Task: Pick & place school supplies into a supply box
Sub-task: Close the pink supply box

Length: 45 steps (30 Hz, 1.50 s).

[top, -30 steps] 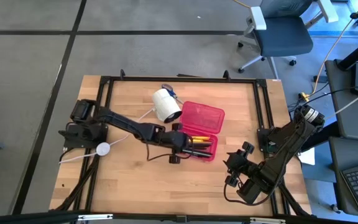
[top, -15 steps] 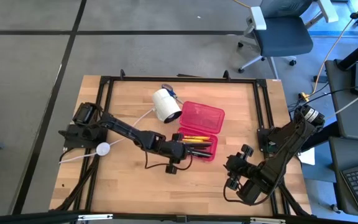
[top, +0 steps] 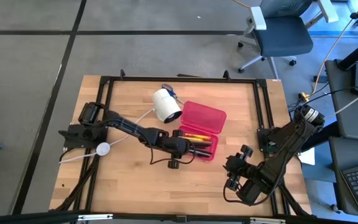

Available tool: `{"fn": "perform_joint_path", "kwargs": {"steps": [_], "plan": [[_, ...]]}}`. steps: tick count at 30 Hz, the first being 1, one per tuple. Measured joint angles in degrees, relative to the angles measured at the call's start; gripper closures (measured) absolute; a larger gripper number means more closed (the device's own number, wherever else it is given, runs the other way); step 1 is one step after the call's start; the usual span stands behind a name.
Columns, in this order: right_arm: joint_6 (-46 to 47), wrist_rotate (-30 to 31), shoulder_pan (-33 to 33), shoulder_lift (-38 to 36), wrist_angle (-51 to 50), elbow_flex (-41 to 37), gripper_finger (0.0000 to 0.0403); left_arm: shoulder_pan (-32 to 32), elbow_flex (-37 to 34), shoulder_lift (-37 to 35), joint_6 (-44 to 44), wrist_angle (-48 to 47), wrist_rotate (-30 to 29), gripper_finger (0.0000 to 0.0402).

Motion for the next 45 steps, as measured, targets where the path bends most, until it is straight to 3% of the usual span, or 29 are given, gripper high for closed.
{"fn": "perform_joint_path", "kwargs": {"steps": [10,17,25,35,45], "plan": [[-2.2,0.1,0.0,0.0,-0.1,0.0,0.0231,-0.2,-0.1,0.4,0.2,-0.6,0.7,0.0393],[-0.9,3.6,0.0,0.0,-1.5,0.0,0.0231,-1.1,-0.1,0.4,-1.5,-0.8,0.3,0.0398],[9.1,5.5,0.0,-0.2,-5.3,-2.4,0.0231,-6.4,0.0,0.5,-5.8,-1.6,-0.2,0.0398],[10.7,5.4,-0.3,-4.3,9.6,-12.5,0.0231,-15.1,0.0,0.6,-14.6,-1.7,-2.3,0.0399],[10.5,10.7,-0.5,-17.2,24.8,-26.0,0.0231,-19.3,0.0,0.7,-21.1,-1.3,-5.4,0.0399]]}}
